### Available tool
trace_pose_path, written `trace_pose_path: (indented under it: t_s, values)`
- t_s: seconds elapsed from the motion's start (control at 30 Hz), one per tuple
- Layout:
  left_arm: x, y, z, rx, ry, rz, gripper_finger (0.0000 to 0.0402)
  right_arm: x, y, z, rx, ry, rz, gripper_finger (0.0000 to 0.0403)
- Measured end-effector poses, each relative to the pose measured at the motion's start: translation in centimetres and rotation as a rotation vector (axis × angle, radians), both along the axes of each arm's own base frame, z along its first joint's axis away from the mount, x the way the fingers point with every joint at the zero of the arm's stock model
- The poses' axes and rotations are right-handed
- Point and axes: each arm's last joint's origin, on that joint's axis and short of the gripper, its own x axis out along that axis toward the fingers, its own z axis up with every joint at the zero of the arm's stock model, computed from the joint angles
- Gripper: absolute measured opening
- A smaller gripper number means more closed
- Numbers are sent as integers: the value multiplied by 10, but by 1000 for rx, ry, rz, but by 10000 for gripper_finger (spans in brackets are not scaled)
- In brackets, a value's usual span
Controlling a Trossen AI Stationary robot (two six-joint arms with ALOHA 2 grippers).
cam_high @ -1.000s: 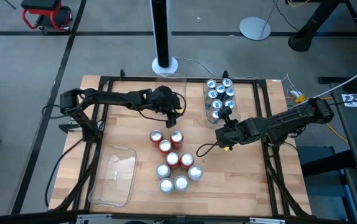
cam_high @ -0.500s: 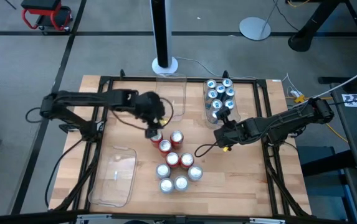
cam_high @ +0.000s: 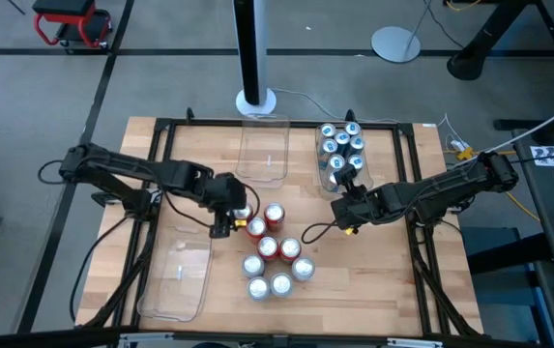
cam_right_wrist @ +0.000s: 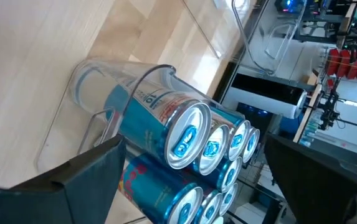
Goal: Sort soda cans
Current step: Put the red soda can into the top center transparent bin
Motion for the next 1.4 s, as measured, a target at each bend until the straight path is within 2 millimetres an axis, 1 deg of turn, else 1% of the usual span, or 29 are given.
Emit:
trace_pose_path:
  t_s: [0.1,0.23,0.43,0.53,0.63,0.77,0.9,1.0,1.17,1.27,1.4]
  values:
    - [1,0,-1,5,-3,-13,205,0,0,0,-14,-3,-4,380]
    - [5,2,1,6,-48,-9,205,2,-1,2,-52,-36,-15,380]
    - [8,4,3,2,-82,-1,211,5,-1,4,-106,-38,17,380]
    - [6,8,2,3,-61,41,238,5,-1,5,-146,-28,20,380]
    - [5,13,1,21,-43,88,284,5,-2,6,-185,-25,14,380]
    - [3,15,0,31,-23,87,342,4,-2,6,-190,-26,10,380]
    - [2,14,0,35,-14,76,374,0,2,5,-172,-40,-8,380]
    - [2,12,0,18,-13,101,382,0,3,5,-141,-64,-31,380]
    - [0,10,-1,68,10,14,383,3,3,5,-111,-113,-46,380]
    - [1,15,-1,91,9,-16,383,3,2,6,-148,-111,-49,380]
    - [6,18,-7,109,28,-55,383,-1,-8,15,-176,-165,-98,380]
